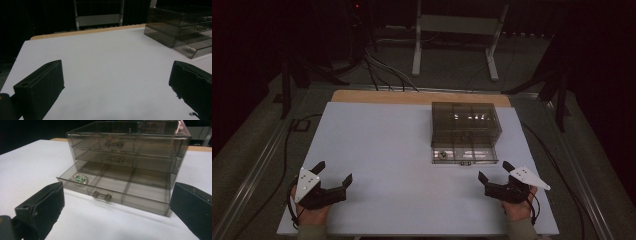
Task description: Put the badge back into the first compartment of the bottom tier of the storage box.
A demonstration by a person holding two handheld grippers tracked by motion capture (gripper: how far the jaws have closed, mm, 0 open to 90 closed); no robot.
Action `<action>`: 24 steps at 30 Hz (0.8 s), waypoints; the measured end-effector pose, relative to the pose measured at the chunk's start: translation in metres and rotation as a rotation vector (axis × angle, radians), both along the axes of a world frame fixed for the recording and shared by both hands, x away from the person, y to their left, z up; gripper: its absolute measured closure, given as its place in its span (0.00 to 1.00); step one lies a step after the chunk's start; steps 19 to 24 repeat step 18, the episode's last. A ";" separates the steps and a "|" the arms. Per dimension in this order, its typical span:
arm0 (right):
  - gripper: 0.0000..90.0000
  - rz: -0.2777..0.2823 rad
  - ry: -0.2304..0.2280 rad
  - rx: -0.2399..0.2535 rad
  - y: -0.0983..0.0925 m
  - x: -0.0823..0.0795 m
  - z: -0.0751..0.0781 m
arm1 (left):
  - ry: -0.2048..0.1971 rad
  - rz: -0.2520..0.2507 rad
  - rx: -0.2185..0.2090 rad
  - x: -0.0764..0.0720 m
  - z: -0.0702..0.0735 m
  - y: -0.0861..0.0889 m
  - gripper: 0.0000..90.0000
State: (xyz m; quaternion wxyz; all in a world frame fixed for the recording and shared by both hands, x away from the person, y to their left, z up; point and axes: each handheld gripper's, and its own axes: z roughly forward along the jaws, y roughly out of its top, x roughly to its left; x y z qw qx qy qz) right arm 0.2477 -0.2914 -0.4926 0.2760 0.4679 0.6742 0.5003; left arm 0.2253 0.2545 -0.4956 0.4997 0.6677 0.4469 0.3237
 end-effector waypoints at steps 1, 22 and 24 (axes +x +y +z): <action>0.00 -0.004 -0.002 0.001 -0.002 -0.001 0.000 | 0.000 -0.001 0.001 0.000 0.000 0.000 0.01; 0.00 -0.029 -0.013 -0.019 -0.015 -0.007 -0.004 | 0.009 -0.002 -0.007 0.001 -0.001 0.000 0.01; 0.00 -0.029 -0.013 -0.019 -0.015 -0.007 -0.004 | 0.009 -0.002 -0.007 0.001 -0.001 0.000 0.01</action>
